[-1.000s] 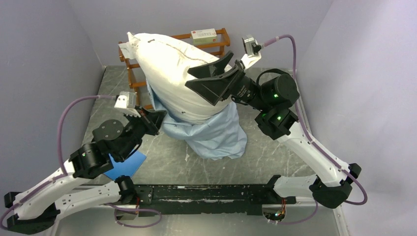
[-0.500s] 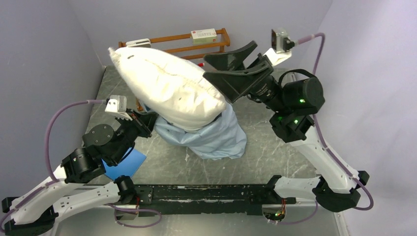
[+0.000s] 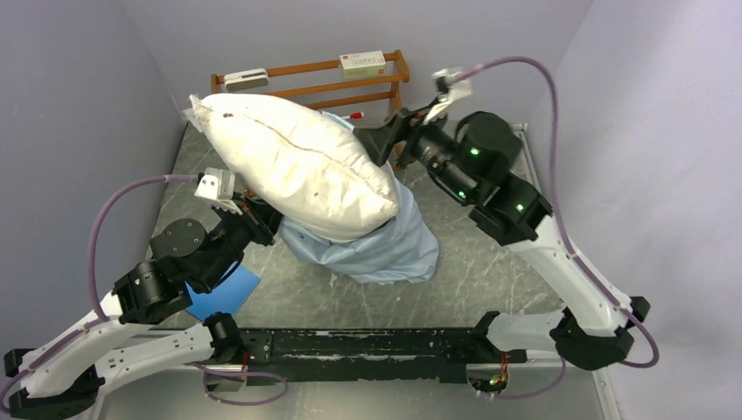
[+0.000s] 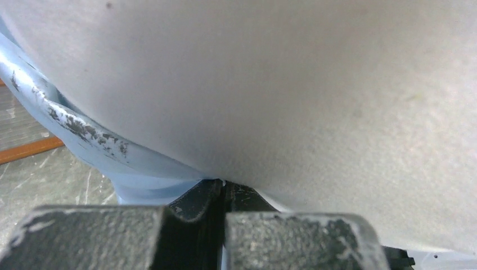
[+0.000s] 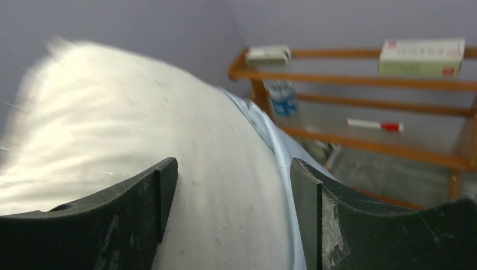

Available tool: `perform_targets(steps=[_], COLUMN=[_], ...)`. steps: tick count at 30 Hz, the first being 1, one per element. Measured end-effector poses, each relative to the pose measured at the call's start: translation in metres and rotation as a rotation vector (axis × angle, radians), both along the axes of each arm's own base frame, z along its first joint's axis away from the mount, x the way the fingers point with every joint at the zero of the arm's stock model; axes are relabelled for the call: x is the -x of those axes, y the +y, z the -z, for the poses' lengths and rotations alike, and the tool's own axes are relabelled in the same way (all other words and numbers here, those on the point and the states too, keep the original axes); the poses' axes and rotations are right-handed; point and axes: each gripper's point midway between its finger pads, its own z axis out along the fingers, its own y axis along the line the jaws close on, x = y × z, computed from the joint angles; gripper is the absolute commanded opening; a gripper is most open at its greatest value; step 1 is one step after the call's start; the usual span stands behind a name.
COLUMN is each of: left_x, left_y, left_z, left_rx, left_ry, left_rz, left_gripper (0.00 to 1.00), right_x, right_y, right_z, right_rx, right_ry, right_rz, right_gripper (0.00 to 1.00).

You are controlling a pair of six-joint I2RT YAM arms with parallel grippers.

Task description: Put the pillow into the pillowcase

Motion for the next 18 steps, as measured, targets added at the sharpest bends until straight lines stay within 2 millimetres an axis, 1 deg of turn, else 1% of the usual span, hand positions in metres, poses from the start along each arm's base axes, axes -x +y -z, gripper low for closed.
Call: perform_targets(steps=[1,3,5,6,9,12,14,16,18], left_x=[0.0,0.0,-0.001,-0.001,-0.003,-0.005,-0.005,-0.006,-0.006], left_y=[0.0,-0.001,-0.002,-0.002,-0.005,-0.008,-0.008,-0.009,-0.01], left_z=[-0.001,-0.001,0.0,0.001,0.002,0.0,0.0,-0.001,-0.002], left_rx=[-0.003,-0.007,-0.019,-0.027,-0.042,-0.048,-0.053,-0.053,-0.054], left_ry=[-0.005,-0.009,-0.012,-0.012,-0.011,-0.012,-0.012,-0.012,-0.014], left_rz=[0.004,0.008,0.007,0.008,0.008,0.009,0.009,0.009,0.009], left_gripper=[0.05,0.05,0.05,0.05,0.05,0.05,0.05,0.05,0.05], right_x=[-0.006,-0.016,-0.022,-0.024,-0.03,-0.035,-0.036,-0.038,-0.04], right_y=[0.004,0.011,0.012,0.01,0.001,-0.01,-0.016,-0.023,-0.033], right_z=[0.017,0.043,0.059,0.063,0.066,0.064,0.063,0.059,0.05], right_rx=[0.06,0.153,0.213,0.232,0.273,0.289,0.292,0.289,0.277], right_ry=[0.031,0.081,0.108,0.113,0.116,0.118,0.121,0.12,0.107], right_rz=[0.01,0.022,0.041,0.053,0.108,0.166,0.196,0.233,0.274], right_gripper=[0.74,0.74,0.74,0.74,0.79,0.85,0.86,0.87,0.88])
